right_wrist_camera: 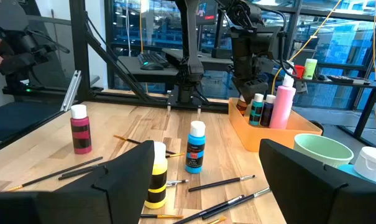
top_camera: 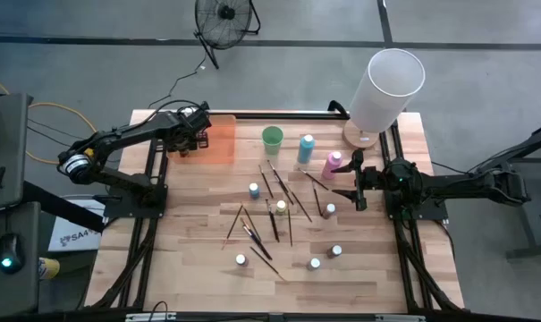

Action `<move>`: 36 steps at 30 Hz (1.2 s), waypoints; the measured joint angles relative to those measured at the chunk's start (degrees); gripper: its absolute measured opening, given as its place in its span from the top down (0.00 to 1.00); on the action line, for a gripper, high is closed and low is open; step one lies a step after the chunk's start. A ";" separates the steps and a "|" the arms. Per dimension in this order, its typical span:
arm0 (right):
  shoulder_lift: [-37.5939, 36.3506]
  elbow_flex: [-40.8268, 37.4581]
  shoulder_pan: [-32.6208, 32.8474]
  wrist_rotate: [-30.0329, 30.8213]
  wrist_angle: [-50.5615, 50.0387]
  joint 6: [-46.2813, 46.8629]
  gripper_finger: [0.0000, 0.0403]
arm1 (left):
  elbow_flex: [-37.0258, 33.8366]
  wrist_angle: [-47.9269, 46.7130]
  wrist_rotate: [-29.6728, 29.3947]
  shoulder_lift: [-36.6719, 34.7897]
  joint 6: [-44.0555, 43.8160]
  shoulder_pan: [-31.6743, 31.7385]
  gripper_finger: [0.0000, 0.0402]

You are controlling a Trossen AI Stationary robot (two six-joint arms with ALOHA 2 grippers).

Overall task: Pick & Place Paint Supplies
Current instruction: Put the brown paint bottle into the orange bin, then put the light blue paint bottle into the orange bin

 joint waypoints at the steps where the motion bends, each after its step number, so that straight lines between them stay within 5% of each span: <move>1: -0.02 0.00 -0.01 -0.01 0.00 0.01 0.29 | 0.00 -0.33 0.10 0.00 -0.02 0.00 0.63; 9: -0.01 0.00 0.01 -0.02 0.00 0.00 0.29 | -0.10 -3.01 0.77 -0.86 0.00 0.00 0.59; 22: -0.01 0.00 0.00 -0.02 0.00 0.00 0.29 | -0.09 -0.86 -0.22 -9.11 3.52 0.00 0.34; 36: 0.00 0.00 0.01 0.00 0.00 0.02 0.29 | 0.00 20.10 26.42 -16.19 24.02 -1.35 0.37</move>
